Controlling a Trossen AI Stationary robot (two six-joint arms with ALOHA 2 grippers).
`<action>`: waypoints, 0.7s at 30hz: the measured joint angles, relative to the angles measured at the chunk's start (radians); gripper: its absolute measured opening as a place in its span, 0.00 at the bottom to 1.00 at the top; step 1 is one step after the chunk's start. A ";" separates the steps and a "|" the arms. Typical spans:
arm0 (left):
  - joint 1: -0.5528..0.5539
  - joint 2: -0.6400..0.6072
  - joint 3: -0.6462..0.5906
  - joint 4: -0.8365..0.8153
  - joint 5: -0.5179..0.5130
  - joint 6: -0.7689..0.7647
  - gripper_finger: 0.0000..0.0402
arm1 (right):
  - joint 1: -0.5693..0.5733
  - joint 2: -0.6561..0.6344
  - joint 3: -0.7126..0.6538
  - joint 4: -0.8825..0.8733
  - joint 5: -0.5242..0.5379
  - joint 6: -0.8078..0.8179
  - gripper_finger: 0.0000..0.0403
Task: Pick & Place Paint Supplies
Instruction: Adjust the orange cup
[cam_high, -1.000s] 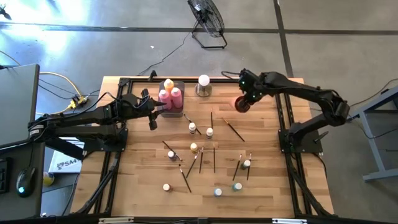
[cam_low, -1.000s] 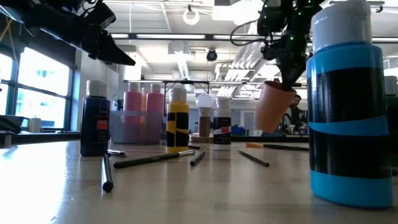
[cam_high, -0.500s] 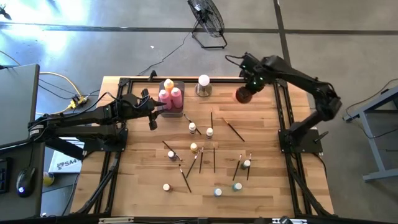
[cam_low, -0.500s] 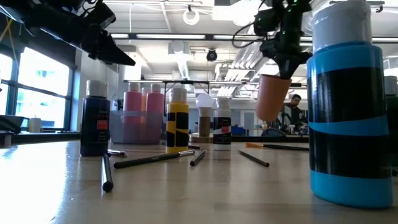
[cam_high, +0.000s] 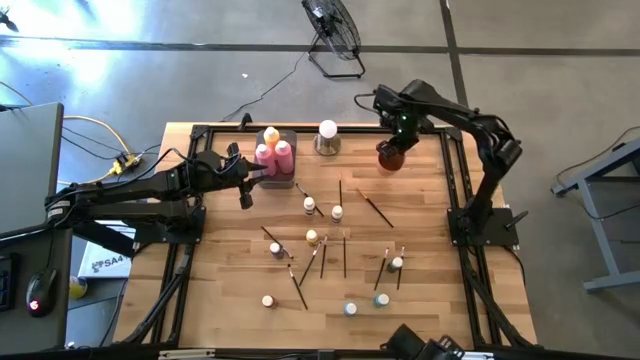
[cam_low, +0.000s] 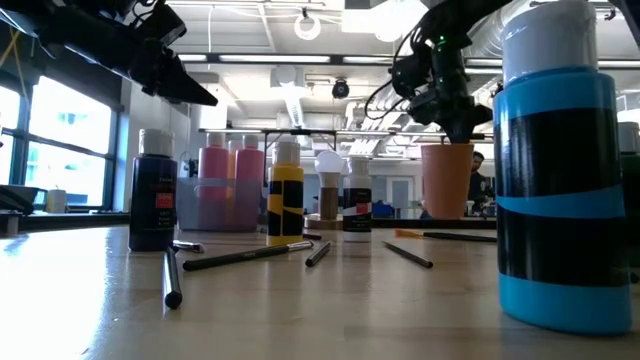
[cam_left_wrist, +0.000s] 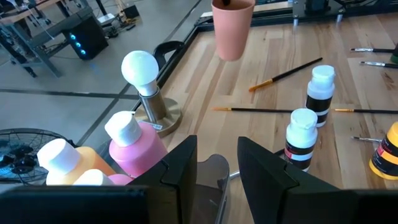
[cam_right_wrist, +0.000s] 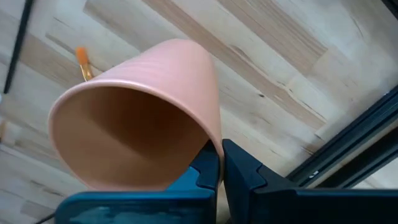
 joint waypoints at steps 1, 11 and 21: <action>0.000 0.000 0.000 0.000 0.000 0.000 0.28 | -0.002 0.002 0.000 0.000 0.000 -0.003 0.01; 0.000 0.000 0.000 -0.013 0.000 0.000 0.28 | -0.003 0.005 0.000 -0.014 -0.013 -0.020 0.01; 0.000 0.000 0.000 -0.015 0.002 -0.002 0.28 | -0.002 0.005 0.000 0.010 -0.021 -0.016 0.01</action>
